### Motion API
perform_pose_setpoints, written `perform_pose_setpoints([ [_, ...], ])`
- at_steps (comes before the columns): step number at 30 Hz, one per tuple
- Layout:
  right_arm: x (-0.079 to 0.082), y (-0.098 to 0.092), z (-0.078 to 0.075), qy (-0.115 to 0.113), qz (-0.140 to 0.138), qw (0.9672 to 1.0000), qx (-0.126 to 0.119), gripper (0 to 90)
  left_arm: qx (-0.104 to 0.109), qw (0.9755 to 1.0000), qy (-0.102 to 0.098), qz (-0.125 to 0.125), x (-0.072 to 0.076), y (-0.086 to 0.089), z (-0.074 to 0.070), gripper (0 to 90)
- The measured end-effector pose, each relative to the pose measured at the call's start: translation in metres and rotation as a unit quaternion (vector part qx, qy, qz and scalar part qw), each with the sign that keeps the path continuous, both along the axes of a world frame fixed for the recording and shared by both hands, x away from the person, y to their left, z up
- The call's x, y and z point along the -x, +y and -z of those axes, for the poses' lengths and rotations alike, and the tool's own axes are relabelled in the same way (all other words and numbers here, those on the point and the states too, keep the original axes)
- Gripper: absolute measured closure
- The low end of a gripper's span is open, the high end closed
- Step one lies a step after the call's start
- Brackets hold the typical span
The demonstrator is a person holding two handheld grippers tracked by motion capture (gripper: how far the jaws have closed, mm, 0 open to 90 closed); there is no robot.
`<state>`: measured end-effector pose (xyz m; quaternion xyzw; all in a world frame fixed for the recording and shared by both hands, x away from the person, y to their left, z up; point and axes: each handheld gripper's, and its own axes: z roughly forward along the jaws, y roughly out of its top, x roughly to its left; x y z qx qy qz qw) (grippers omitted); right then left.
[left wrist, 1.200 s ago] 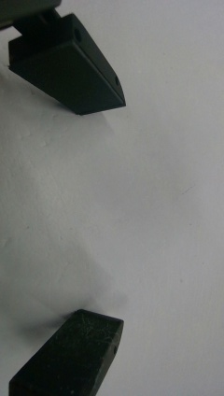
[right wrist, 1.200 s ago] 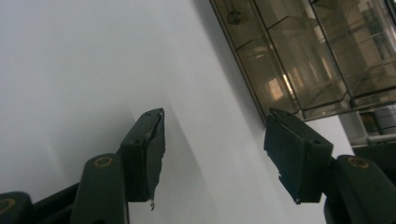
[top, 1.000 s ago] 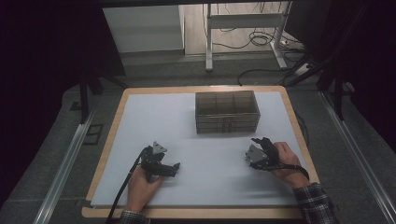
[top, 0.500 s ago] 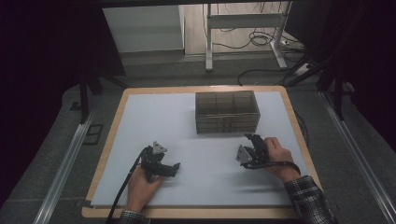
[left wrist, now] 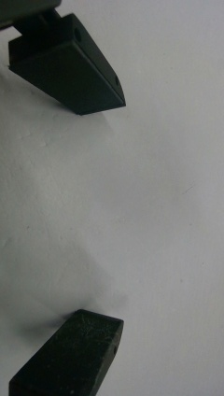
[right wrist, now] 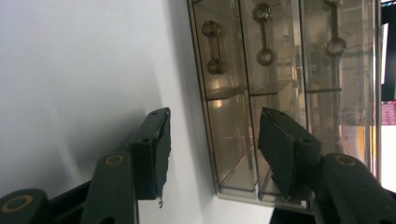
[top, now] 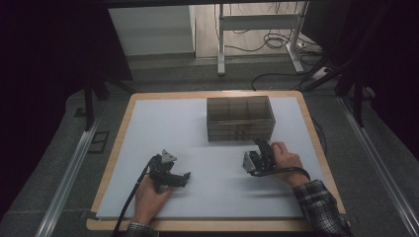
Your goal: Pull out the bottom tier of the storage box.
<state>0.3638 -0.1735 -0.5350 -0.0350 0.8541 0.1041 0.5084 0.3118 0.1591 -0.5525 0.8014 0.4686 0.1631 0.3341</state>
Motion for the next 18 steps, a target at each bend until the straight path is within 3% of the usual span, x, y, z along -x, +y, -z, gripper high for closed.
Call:
perform_pose_setpoints([
  [4,-0.005,0.007,0.006,-0.018,-0.005,0.9995,0.026,48.4,0.000,1.0000,0.000,0.000,0.000,0.000,0.000,0.0],
  [7,-0.007,0.012,0.010,-0.022,-0.002,0.9992,0.032,51.4,0.000,1.0000,0.000,0.000,0.000,0.000,0.000,0.0],
  [8,-0.009,0.013,0.012,-0.014,-0.014,0.9994,0.027,52.2,0.000,1.0000,0.001,0.000,0.000,0.000,0.000,0.0],
  [11,-0.011,0.018,0.014,-0.030,-0.014,0.9984,0.045,56.3,0.000,1.0000,0.001,0.000,0.000,0.000,0.000,0.0],
  [15,-0.014,0.023,0.017,-0.031,-0.013,0.9984,0.046,57.4,0.000,1.0000,0.000,0.000,0.000,0.000,0.000,0.0],
  [16,-0.017,0.024,0.017,-0.007,-0.022,0.9985,0.049,58.1,0.001,1.0000,0.000,0.000,0.000,0.000,0.000,0.0],
  [17,-0.017,0.027,0.020,-0.040,-0.012,0.9978,0.051,60.0,0.001,1.0000,0.000,0.000,0.000,0.000,0.000,0.0],
  [18,-0.018,0.028,0.019,-0.040,-0.012,0.9975,0.057,60.9,0.001,1.0000,0.000,0.000,0.000,0.000,0.000,0.0],
])
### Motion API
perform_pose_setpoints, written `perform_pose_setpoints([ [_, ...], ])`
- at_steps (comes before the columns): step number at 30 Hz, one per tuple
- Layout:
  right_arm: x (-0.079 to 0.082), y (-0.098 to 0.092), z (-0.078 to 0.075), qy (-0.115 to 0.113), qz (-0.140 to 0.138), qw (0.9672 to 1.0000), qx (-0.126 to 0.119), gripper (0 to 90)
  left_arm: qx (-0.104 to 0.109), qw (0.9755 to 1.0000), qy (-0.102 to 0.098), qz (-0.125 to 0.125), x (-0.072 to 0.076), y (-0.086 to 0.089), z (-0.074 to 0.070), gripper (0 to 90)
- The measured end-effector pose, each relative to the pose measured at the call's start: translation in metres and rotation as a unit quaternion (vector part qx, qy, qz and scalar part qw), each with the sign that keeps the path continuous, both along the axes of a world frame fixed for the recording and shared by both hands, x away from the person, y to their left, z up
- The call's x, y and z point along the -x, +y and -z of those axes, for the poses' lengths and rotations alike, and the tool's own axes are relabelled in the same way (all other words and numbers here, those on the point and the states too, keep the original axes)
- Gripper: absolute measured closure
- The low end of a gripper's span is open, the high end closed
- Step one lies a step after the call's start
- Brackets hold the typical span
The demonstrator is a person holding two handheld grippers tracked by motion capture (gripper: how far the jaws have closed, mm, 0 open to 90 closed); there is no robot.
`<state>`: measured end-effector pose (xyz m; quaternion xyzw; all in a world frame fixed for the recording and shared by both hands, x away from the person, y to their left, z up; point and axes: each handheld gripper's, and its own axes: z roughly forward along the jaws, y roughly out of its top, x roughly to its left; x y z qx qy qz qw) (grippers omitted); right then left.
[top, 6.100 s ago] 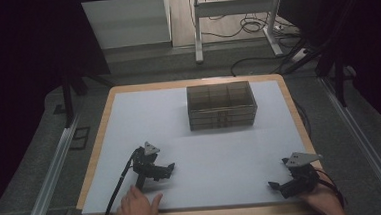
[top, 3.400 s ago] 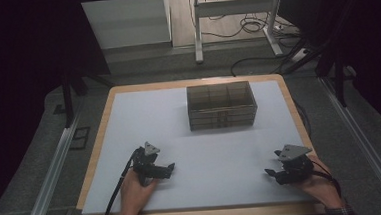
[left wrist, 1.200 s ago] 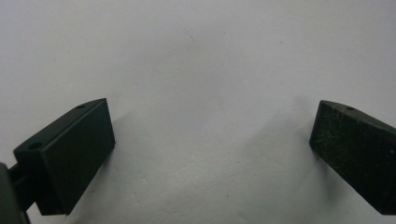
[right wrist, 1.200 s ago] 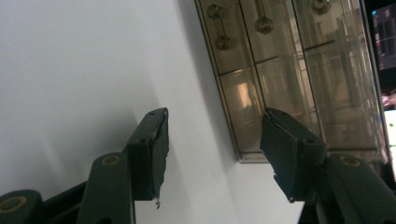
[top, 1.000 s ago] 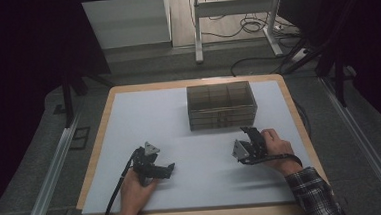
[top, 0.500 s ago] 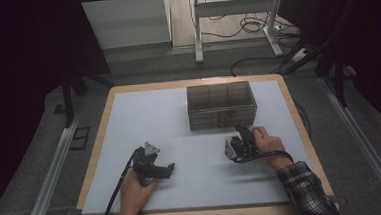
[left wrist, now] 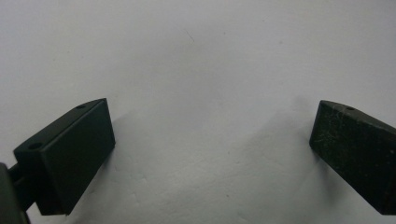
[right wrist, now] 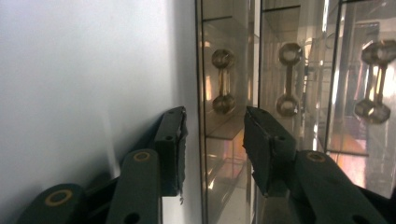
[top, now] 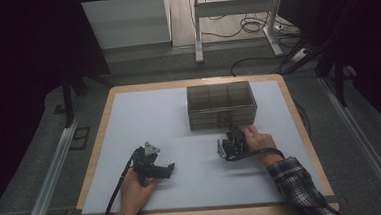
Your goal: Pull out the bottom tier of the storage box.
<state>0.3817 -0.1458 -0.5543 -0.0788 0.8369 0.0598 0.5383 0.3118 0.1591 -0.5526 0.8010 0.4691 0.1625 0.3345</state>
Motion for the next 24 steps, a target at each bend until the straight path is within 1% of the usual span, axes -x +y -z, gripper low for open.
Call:
perform_pose_setpoints([
  [2,-0.003,0.002,0.003,-0.009,-0.004,1.0000,0.000,64.0,0.000,1.0000,0.000,0.000,0.000,0.000,0.000,0.0],
  [3,-0.003,0.004,0.003,-0.007,-0.001,1.0000,0.005,65.2,0.000,1.0000,0.000,0.000,0.000,0.000,0.000,0.0],
  [4,-0.004,0.005,0.004,-0.011,0.001,0.9999,0.007,66.5,0.000,1.0000,0.000,0.000,0.000,0.000,0.000,0.0],
  [5,-0.006,0.006,0.006,-0.009,-0.004,0.9999,0.004,68.1,0.000,1.0000,0.000,0.000,0.000,0.000,0.000,0.0],
  [6,-0.007,0.007,0.006,-0.010,-0.005,0.9999,0.006,69.5,0.000,1.0000,0.000,0.000,0.000,0.000,0.000,0.0],
  [7,-0.006,0.008,0.007,-0.025,0.001,0.9996,0.011,70.9,0.000,1.0000,0.000,0.000,0.000,0.000,0.000,0.0],
  [8,-0.007,0.009,0.008,-0.030,-0.002,0.9995,0.011,72.6,0.000,1.0000,0.000,0.000,0.000,0.000,0.000,0.0],
  [9,-0.008,0.010,0.008,-0.024,-0.001,0.9997,0.011,74.2,0.000,1.0000,0.000,0.000,0.000,0.000,0.000,0.0],
  [10,-0.008,0.010,0.008,-0.024,-0.001,0.9997,0.011,74.2,0.000,1.0000,0.000,0.000,0.000,0.000,0.000,0.0],
  [11,-0.008,0.010,0.009,-0.029,-0.004,0.9995,0.010,75.8,0.000,1.0000,0.000,0.000,0.000,0.000,0.000,0.0],
  [12,-0.009,0.012,0.009,-0.014,-0.006,0.9998,0.016,78.0,0.000,1.0000,0.000,0.000,0.000,0.000,0.000,0.0],
  [13,-0.007,0.013,0.011,-0.047,-0.002,0.9988,0.014,78.2,0.000,1.0000,0.000,0.000,0.000,0.000,0.000,0.0],
  [14,-0.007,0.014,0.011,-0.039,0.000,0.9991,0.018,78.6,0.000,1.0000,0.000,0.000,0.000,0.000,0.000,0.0],
  [15,-0.007,0.014,0.013,-0.062,0.001,0.9980,0.016,79.0,0.000,1.0000,0.000,0.000,0.000,0.000,0.000,0.0],
  [16,-0.006,0.014,0.013,-0.054,0.003,0.9984,0.017,79.3,0.000,1.0000,0.000,0.000,0.000,0.000,0.000,0.0],
  [17,-0.006,0.015,0.014,-0.064,0.005,0.9978,0.014,79.4,0.000,1.0000,0.000,0.000,0.000,0.000,0.000,0.0],
  [18,-0.006,0.015,0.013,-0.053,0.006,0.9984,0.014,79.6,0.000,1.0000,0.000,0.000,0.000,0.000,0.000,0.0],
  [19,-0.006,0.015,0.013,-0.053,0.007,0.9985,0.010,79.7,0.000,1.0000,0.000,0.000,0.000,0.000,0.000,0.0],
  [20,-0.007,0.014,0.012,-0.025,0.004,0.9996,0.013,79.8,0.000,1.0000,0.000,0.000,0.000,0.000,0.000,0.0],
  [21,-0.005,0.014,0.012,-0.047,0.006,0.9988,0.013,80.0,0.000,1.0000,0.000,0.000,0.000,0.000,0.000,0.0],
  [24,-0.002,0.014,0.012,-0.052,0.010,0.9985,0.014,79.9,0.000,1.0000,0.000,0.000,0.000,0.000,0.000,0.0],
])
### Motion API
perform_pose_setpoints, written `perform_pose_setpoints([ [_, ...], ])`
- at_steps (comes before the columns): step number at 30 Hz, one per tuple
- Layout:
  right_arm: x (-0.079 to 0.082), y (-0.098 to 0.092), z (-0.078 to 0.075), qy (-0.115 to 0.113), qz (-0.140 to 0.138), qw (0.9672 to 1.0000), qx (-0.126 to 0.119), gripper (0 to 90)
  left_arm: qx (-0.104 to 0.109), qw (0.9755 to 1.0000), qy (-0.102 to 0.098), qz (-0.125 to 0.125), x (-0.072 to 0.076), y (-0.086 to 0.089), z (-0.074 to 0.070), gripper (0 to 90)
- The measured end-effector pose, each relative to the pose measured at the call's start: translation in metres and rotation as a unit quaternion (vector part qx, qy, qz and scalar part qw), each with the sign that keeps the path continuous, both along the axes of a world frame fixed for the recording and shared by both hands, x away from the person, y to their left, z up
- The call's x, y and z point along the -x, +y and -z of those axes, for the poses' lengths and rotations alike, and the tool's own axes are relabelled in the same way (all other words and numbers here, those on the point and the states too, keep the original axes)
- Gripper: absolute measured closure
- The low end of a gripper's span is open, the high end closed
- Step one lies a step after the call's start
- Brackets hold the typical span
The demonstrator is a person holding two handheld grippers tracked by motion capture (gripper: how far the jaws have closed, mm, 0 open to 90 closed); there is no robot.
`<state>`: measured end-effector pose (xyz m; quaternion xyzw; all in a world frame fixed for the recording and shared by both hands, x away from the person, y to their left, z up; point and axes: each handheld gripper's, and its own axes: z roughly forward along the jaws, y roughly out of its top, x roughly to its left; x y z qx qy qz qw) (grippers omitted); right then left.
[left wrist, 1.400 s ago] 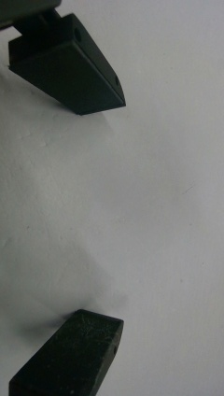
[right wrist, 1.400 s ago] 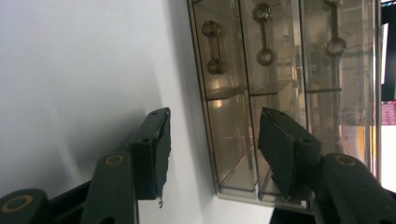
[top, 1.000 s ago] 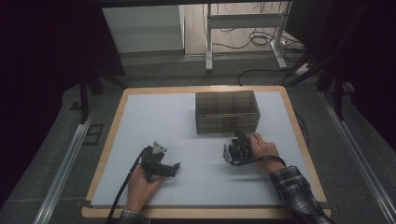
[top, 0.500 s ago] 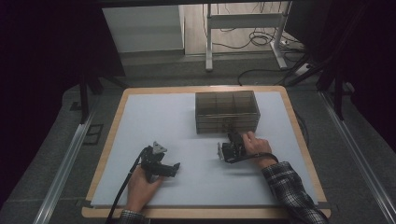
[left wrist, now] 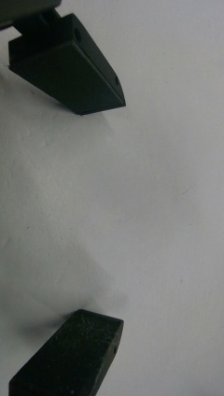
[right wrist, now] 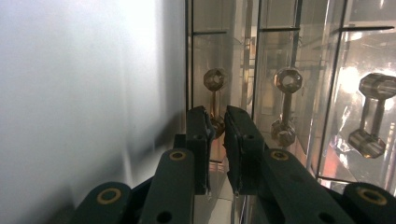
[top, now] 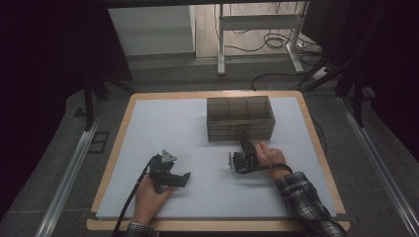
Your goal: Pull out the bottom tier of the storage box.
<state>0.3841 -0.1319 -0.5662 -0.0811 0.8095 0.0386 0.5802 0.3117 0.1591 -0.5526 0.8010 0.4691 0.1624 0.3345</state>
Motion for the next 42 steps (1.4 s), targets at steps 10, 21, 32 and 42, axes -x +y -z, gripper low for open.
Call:
perform_pose_setpoints([
  [10,0.013,-0.006,-0.004,0.019,-0.014,0.9995,-0.019,79.6,-0.001,1.0000,0.000,0.001,0.000,0.000,0.000,0.0],
  [21,0.030,-0.009,-0.006,0.034,-0.017,0.9990,-0.022,79.3,-0.001,1.0000,0.000,0.001,0.000,0.000,0.000,0.0],
  [32,0.033,-0.011,-0.006,0.036,-0.021,0.9988,-0.026,77.1,-0.001,1.0000,-0.001,0.000,0.000,0.000,0.000,0.0],
  [42,0.036,-0.015,-0.015,0.048,-0.019,0.9979,-0.040,74.7,-0.001,1.0000,-0.001,0.000,0.000,0.000,0.000,0.0],
])
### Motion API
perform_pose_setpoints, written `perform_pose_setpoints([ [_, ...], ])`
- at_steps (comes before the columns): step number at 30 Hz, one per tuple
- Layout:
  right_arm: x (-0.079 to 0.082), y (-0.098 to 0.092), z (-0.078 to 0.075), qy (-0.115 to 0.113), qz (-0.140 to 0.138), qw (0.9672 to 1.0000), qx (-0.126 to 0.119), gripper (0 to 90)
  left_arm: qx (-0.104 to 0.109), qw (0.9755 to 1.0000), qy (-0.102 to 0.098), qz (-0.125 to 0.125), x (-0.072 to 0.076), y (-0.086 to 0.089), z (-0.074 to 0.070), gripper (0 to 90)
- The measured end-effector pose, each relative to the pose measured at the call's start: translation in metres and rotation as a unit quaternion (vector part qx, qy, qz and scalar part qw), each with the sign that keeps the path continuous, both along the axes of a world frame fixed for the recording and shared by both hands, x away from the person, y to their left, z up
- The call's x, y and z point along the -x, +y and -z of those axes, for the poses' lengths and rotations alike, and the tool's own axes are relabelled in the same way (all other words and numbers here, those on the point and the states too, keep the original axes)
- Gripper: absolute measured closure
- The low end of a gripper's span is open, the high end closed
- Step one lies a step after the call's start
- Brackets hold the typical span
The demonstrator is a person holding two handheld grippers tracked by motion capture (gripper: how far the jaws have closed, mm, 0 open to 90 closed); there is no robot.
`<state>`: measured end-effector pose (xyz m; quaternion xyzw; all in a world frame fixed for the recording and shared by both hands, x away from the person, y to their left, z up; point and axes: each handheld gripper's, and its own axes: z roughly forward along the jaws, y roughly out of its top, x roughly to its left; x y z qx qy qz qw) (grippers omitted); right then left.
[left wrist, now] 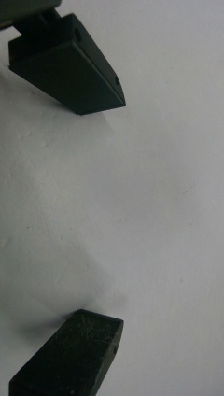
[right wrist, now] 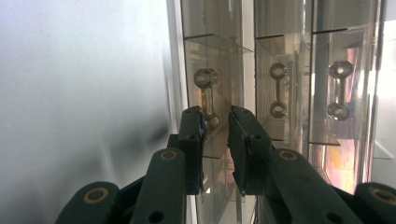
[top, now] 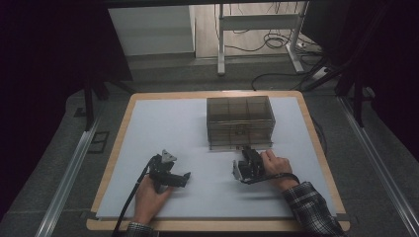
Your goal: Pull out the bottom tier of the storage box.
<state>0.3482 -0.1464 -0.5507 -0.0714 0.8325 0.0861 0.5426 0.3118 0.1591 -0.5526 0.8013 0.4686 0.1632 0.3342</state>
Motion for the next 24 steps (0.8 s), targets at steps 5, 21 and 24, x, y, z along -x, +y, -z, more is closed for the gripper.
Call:
perform_pose_setpoints([
  [5,-0.001,-0.004,-0.007,0.023,0.002,0.9997,-0.012,74.3,0.000,1.0000,0.000,0.000,0.000,0.000,0.000,0.0],
  [21,-0.013,-0.016,-0.032,0.127,0.002,0.9889,-0.077,68.6,0.001,1.0000,0.000,-0.001,0.000,0.000,0.000,0.0],
  [24,-0.016,-0.019,-0.037,0.149,0.001,0.9846,-0.091,67.6,0.001,1.0000,0.001,0.000,0.000,0.000,0.000,0.0],
])
